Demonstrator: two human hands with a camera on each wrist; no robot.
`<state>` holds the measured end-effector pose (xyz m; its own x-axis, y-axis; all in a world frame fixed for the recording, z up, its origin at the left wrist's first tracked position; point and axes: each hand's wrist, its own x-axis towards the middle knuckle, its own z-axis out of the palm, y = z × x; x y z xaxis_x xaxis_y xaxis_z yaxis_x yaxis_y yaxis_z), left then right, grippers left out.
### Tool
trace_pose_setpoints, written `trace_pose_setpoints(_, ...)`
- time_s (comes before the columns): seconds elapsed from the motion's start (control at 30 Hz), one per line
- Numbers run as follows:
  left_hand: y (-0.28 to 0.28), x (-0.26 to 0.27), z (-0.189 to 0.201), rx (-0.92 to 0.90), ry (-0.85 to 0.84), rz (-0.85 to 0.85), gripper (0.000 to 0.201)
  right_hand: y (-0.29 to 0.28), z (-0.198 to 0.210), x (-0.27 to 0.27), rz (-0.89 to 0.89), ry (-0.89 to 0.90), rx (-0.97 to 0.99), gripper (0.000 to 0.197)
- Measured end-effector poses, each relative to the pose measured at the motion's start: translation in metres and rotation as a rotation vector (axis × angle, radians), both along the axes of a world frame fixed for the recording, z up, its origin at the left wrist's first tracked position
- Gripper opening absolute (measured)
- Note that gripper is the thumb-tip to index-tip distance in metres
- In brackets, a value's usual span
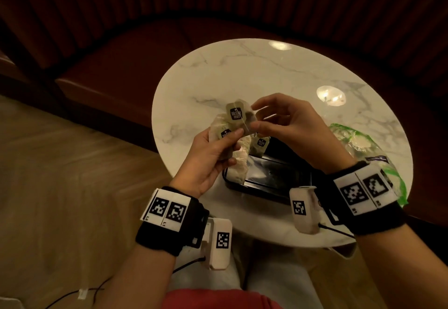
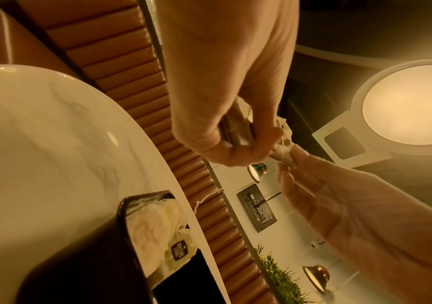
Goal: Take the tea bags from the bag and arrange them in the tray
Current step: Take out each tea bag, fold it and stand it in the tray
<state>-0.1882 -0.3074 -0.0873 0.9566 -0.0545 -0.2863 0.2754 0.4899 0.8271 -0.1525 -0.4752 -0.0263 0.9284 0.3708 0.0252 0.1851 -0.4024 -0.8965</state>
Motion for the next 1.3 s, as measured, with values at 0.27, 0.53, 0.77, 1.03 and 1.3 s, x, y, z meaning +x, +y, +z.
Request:
trace_pose_setpoints(0.27,0.001,0.003,0.009,-0.012,-0.04,0.109,0.012,0.001,-0.01,-0.009,-0.106,0.034,0.251,0.031)
trace_pose_setpoints(0.53,-0.001,0.002,0.012,0.033,-0.062,0.108,0.007,0.001,-0.013,-0.013,-0.082,0.039,0.272,0.025)
trace_pose_setpoints(0.77,-0.002,0.0,0.015,0.032,-0.071,0.101,0.003,-0.002,-0.014,-0.01,-0.098,-0.004,0.23,0.023)
trace_pose_setpoints(1.03,-0.003,0.001,0.015,0.039,-0.074,0.137,0.003,-0.003,-0.02,-0.009,-0.056,0.043,0.179,0.023)
trace_pose_setpoints(1.3,-0.005,-0.003,0.016,0.179,-0.156,0.131,0.008,-0.003,-0.017,-0.007,-0.014,0.057,-0.014,0.034)
